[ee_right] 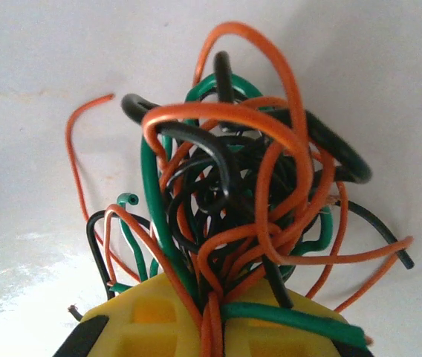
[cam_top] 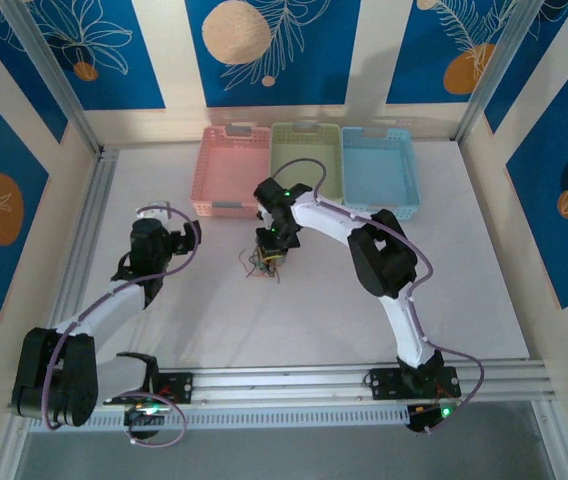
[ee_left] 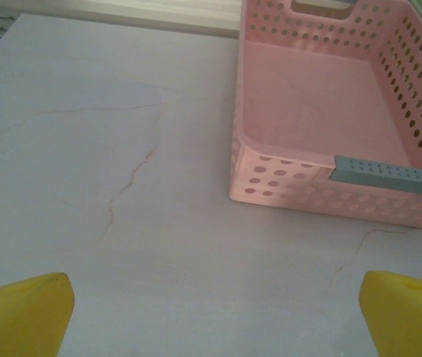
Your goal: Untangle the cables
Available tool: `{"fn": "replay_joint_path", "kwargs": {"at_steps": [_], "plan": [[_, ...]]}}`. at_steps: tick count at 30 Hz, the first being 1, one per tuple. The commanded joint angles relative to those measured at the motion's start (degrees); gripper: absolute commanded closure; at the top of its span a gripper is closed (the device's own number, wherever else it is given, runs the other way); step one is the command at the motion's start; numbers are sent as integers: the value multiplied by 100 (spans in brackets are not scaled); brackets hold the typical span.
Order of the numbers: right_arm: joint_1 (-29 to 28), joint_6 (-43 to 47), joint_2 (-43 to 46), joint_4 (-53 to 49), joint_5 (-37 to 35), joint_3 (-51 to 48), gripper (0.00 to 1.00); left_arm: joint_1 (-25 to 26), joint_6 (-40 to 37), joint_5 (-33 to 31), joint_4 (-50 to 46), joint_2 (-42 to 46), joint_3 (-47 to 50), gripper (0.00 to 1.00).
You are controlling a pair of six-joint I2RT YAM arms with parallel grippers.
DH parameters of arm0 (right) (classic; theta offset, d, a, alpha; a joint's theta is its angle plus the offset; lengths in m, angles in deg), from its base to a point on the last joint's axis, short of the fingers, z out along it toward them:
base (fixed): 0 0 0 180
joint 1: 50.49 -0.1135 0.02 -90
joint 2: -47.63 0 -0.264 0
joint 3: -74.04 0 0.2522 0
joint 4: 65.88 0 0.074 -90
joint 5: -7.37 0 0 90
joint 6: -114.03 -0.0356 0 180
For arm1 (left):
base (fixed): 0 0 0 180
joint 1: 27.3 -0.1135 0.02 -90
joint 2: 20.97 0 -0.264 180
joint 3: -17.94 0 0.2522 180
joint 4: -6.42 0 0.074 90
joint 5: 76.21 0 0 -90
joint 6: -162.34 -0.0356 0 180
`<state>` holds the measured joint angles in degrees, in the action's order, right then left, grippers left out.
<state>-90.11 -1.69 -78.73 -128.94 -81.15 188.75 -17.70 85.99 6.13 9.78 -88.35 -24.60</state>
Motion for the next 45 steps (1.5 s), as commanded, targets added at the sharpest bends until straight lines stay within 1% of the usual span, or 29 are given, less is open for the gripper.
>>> {"fn": "replay_joint_path", "kwargs": {"at_steps": [1, 2, 3, 4, 5, 6, 7, 9, 12, 16, 18, 21, 23, 25, 27, 30, 34, 38, 40, 41, 45], "plan": [[74, 317, -189, -275, 96, 254, 100, -40, 70, 482, 215, -57, -49, 3], [81, 387, -177, -184, 211, 219, 93, -42, 60, 652, 248, -58, -49, 3], [85, 438, -133, -103, 321, 177, 78, -44, 58, 853, 293, -61, -49, 4], [79, 510, -75, 1, 392, 114, 66, -45, 67, 1069, 381, -73, -33, 4], [69, 617, 36, 139, 445, 10, 57, -39, 68, 1335, 524, -111, -25, 4], [57, 701, 174, 295, 435, -110, 50, -41, 77, 1592, 592, -147, -61, 5], [41, 774, 299, 397, 432, -213, 46, -45, 92, 1820, 603, -169, -94, 5], [28, 946, 601, 546, 339, -368, 42, -33, 107, 2233, 578, -172, -136, 6], [47, 1008, 1137, 861, -16, -701, 41, -16, 130, 2703, 358, -89, -251, 6], [272, 700, 2028, 1859, -184, -1691, 41, 74, 102, 2841, 116, 117, -247, 7], [481, 406, 2485, 2514, -117, -2353, 41, 166, 215, 2860, 189, 84, -190, 7], [745, 99, 2814, 3286, 278, -3045, 44, 381, 287, 3117, 293, -192, -261, 9], [760, 127, 2765, 3405, 285, -3156, 46, 628, 194, 3097, 286, -393, -336, 9], [694, 164, 2619, 3357, 169, -3133, 48, 869, 94, 2900, 204, -586, -427, 10], [649, 156, 2446, 3381, 237, -3105, 50, 1045, -10, 2764, 90, -800, -554, 12], [638, 75, 2295, 3578, 198, -3170, 51, 1078, 45, 2612, 99, -967, -611, 13], [614, 181, 2371, 3853, 362, -3298, 52, 1083, 113, 2456, 77, -837, -633, 13], [560, 325, 2458, 3906, 320, -3362, 52, 1087, 109, 2524, 220, -956, -678, 14], [559, 381, 2476, 3970, 403, -3398, 51, 1126, 217, 2507, 484, -1153, -564, 17], [554, 387, 2476, 3967, 403, -3391, 51, 1137, 262, 2532, 405, -1200, -607, 20], [551, 383, 2318, 3863, 376, -3273, 52, 1275, 339, 2281, 397, -1231, -570, 22]]}}
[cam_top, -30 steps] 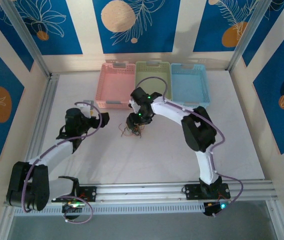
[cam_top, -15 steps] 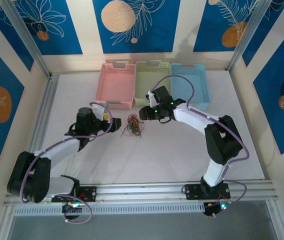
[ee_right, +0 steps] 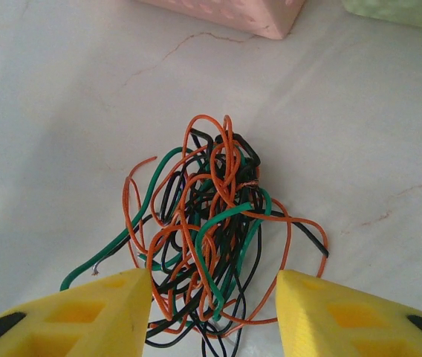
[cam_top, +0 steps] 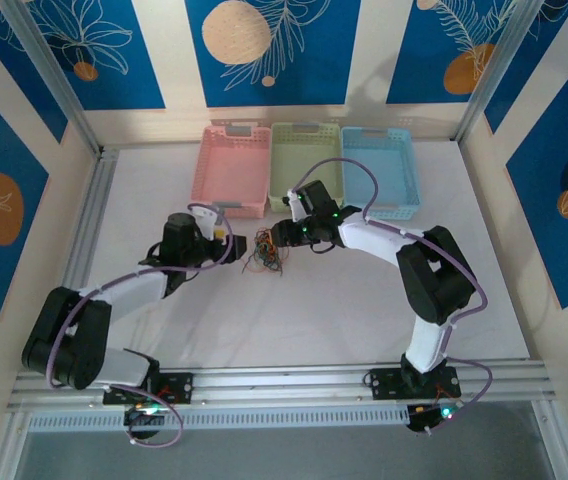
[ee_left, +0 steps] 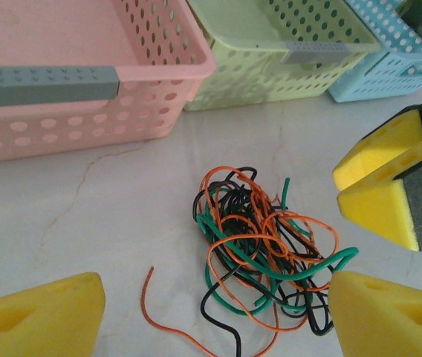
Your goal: Untangle the cables
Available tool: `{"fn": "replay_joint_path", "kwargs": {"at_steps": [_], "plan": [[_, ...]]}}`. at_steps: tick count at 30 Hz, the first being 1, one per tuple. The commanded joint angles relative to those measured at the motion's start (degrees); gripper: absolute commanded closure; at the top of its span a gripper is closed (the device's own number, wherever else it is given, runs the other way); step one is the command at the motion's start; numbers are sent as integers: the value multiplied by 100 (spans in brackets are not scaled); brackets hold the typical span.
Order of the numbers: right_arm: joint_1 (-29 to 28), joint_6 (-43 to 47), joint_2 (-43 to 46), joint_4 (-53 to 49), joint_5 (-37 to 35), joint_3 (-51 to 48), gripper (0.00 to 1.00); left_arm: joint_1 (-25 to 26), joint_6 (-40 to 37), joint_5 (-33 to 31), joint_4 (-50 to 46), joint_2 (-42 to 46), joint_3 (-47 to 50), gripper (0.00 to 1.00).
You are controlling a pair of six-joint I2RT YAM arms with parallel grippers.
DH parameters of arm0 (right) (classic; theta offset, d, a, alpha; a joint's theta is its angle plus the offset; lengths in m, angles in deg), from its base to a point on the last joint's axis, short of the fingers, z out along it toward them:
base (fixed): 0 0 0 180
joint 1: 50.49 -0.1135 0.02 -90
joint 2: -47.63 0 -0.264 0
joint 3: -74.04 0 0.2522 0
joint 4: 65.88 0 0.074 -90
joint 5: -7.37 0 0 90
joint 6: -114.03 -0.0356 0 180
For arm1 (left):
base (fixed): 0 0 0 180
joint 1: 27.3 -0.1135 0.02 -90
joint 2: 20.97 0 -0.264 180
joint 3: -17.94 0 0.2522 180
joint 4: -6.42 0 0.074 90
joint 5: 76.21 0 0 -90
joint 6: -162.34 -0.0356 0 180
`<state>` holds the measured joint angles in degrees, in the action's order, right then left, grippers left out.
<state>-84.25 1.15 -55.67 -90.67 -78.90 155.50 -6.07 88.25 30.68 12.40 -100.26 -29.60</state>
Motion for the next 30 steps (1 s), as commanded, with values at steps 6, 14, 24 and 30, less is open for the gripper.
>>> {"fn": "replay_joint_path", "kwargs": {"at_steps": [6, 14, 24, 30], "plan": [[-68, 88, -143, 43, 226, 174, 54, 144, 167, -145, 118, -127, -124, 22], [62, -95, -136, 257, 627, 107, 56, 179, 331, 633, 628, -260, -64, 17], [280, -335, -138, 259, 589, 36, 60, 400, 217, 1289, 651, -517, -272, 22], [456, -503, -231, 206, 692, 58, 60, 544, 67, 1422, 575, -596, -373, 22]]}}
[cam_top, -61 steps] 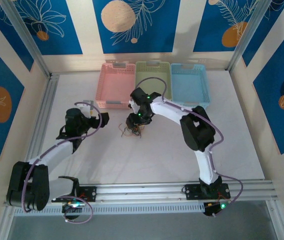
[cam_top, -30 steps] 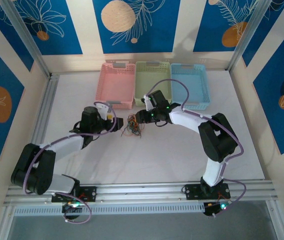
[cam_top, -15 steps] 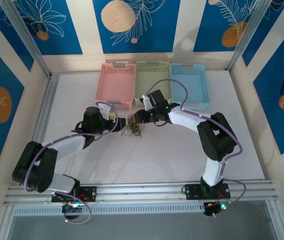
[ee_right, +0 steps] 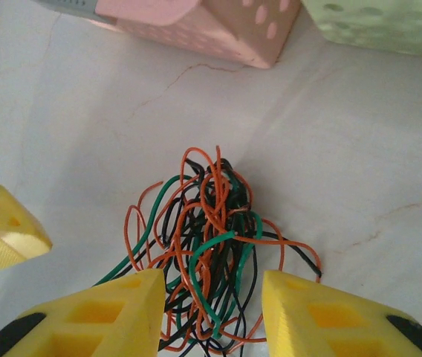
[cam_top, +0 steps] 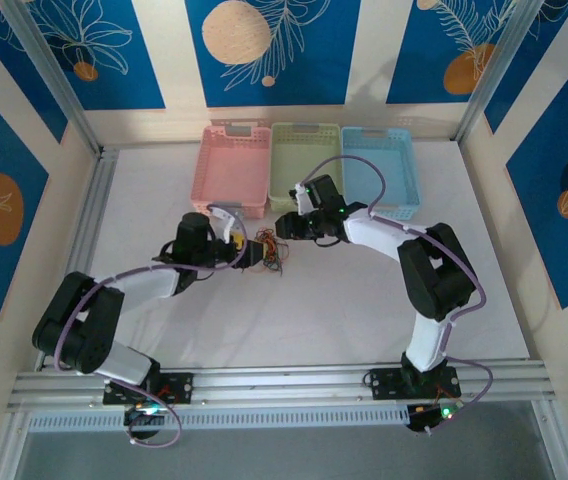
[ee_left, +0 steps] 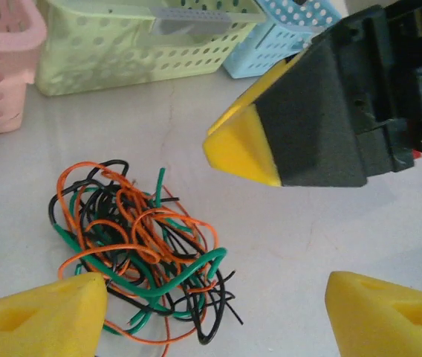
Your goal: Untangle the cables
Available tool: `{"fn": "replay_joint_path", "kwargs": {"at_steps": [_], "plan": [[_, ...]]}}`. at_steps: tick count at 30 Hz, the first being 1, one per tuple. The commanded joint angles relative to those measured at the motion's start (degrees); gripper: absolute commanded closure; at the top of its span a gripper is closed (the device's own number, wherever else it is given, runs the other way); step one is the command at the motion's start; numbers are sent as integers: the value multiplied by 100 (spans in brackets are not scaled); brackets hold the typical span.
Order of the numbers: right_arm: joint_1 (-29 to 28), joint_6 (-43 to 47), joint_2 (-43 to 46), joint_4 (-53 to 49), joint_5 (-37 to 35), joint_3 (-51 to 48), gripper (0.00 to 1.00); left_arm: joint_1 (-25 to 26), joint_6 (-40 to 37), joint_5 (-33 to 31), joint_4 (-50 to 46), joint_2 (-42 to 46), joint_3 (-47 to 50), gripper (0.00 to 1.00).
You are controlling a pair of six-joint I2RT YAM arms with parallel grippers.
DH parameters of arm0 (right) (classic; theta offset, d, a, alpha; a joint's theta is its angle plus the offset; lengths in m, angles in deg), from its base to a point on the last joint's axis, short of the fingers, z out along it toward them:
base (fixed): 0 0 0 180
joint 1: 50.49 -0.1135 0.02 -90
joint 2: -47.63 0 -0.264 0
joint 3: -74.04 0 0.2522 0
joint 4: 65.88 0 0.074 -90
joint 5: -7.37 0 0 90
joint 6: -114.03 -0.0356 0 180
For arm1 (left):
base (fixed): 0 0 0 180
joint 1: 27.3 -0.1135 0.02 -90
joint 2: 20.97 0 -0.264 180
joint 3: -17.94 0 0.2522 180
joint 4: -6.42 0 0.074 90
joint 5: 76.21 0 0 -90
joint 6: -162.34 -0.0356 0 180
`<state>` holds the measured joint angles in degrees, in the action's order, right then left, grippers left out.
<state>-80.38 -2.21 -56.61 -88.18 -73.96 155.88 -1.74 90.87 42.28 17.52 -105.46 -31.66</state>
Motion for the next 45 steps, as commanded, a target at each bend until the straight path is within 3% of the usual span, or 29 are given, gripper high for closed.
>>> {"fn": "replay_joint_path", "kwargs": {"at_steps": [1, 16, 24, 35, 40, 45], "plan": [[79, -175, -154, -64, 200, 28, 60, 166, -259, 261, 10, -93, -203, 22], [79, -184, -201, -114, 198, 58, 60, 438, -635, -891, -1131, -668, -878, 21], [62, -163, -228, -165, 179, 93, 60, 492, -708, -997, -1354, -803, -1059, 52], [35, -136, -162, -96, 180, 55, 60, 493, -701, -1176, -924, -226, -616, 99], [31, -130, 172, 309, 180, -293, 60, 485, -689, -1238, -618, 93, -326, 100], [-142, 59, 402, 679, 399, -506, 61, 478, -740, -893, -420, 277, -176, 100]]}}
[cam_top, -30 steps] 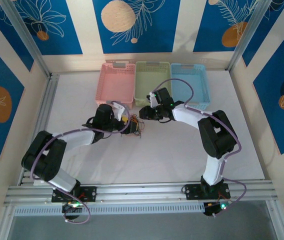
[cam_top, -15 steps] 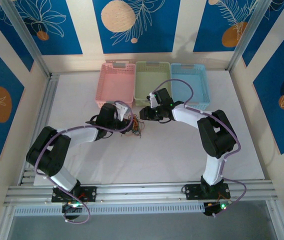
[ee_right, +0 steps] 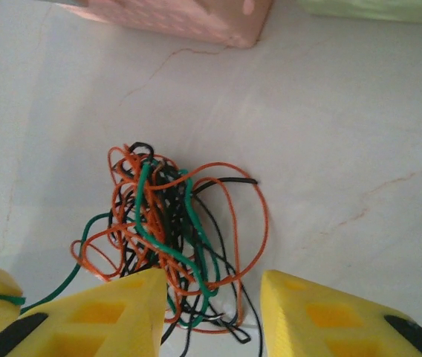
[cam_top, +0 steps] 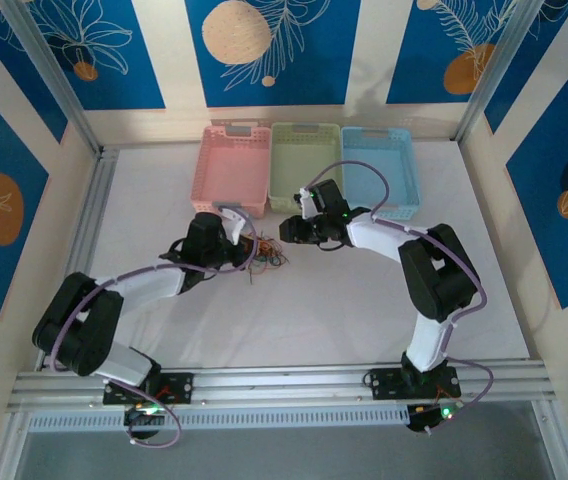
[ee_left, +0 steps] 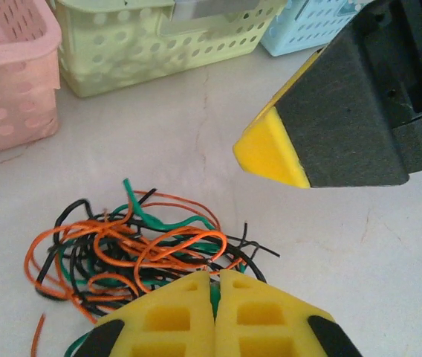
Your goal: Untangle the cables
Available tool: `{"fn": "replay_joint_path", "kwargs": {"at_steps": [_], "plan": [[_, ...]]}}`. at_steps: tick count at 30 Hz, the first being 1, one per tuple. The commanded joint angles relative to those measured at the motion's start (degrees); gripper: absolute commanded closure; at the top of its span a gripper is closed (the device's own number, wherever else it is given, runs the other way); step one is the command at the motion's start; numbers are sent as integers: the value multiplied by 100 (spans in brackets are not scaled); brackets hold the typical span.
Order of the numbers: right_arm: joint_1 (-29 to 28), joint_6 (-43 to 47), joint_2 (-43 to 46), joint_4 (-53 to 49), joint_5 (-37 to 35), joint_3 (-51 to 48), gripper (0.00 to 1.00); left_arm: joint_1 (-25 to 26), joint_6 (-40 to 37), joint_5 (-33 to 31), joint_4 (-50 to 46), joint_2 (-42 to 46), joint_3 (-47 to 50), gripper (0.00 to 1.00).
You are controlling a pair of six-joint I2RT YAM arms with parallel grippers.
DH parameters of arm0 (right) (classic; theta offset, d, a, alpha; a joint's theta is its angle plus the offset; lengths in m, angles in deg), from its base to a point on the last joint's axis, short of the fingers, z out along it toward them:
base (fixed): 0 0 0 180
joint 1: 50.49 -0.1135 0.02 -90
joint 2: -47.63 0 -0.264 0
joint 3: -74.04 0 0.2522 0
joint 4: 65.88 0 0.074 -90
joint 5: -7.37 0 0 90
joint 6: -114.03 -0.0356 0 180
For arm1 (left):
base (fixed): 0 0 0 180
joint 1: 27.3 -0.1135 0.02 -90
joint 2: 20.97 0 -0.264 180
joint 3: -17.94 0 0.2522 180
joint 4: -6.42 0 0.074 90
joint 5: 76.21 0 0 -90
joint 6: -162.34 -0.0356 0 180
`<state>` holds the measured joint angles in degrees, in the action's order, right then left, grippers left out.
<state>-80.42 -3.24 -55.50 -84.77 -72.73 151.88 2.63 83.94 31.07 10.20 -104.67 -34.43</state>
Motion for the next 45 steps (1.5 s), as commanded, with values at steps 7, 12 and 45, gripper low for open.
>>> {"fn": "replay_joint_path", "kwargs": {"at_steps": [7, 12, 45], "plan": [[-338, 402, 14, 39, 441, 211, 60, 32, -90, 477, 540, 240, 201, 100], [-340, 416, -230, -213, 487, 456, 61, 36, -100, 478, 505, 223, 186, 100], [-461, 606, -597, -723, 296, 933, 82, 38, -109, 520, 391, 155, 108, 100]]}}
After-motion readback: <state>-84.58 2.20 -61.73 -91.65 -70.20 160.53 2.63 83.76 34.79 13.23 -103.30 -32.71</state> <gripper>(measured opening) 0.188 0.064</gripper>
